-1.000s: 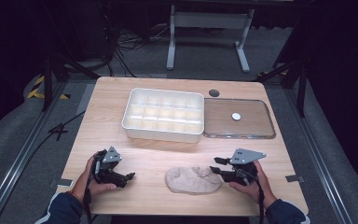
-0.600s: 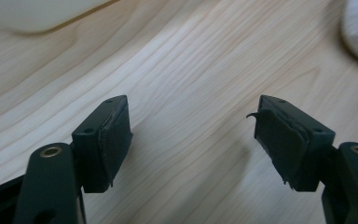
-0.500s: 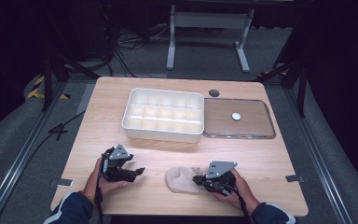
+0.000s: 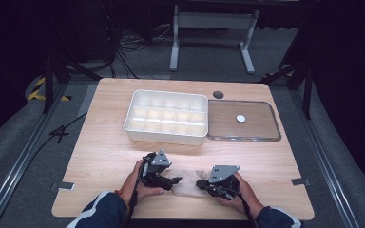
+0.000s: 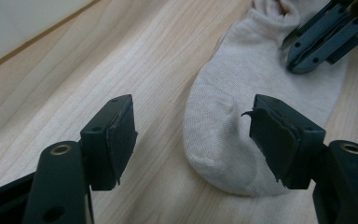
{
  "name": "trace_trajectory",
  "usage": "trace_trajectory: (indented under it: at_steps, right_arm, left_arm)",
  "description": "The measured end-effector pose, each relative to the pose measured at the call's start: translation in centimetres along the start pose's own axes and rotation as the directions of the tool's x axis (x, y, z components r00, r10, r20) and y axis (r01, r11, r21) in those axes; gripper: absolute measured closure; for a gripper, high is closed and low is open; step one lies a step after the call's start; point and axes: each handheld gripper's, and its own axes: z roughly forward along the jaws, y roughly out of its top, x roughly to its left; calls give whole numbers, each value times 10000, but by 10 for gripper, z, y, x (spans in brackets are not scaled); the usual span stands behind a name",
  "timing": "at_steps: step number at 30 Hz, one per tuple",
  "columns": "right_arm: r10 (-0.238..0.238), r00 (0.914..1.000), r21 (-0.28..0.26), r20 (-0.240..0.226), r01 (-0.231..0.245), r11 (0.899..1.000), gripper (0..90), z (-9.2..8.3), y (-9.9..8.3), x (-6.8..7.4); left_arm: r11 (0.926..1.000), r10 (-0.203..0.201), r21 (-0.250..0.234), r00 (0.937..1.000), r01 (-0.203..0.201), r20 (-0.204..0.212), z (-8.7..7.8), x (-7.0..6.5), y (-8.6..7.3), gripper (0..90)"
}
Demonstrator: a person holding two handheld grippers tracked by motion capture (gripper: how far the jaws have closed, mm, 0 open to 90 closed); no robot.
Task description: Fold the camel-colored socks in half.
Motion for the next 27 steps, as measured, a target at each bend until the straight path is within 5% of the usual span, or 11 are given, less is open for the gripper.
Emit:
trace_trajectory:
  at_steps: [13, 27]
  right_arm:
    - [-244, 9995, 36, 218, 244, 9997, 871, 0, 0, 4]
    - [-345, 9988, 23, 339, 344, 9994, 874, 1, 0, 5]
  left_arm:
    - [9967, 635, 512, 9978, -624, -188, 3, -5, -3, 346]
    - [9949, 506, 842, 9965, -562, 665, -4, -4, -3, 667]
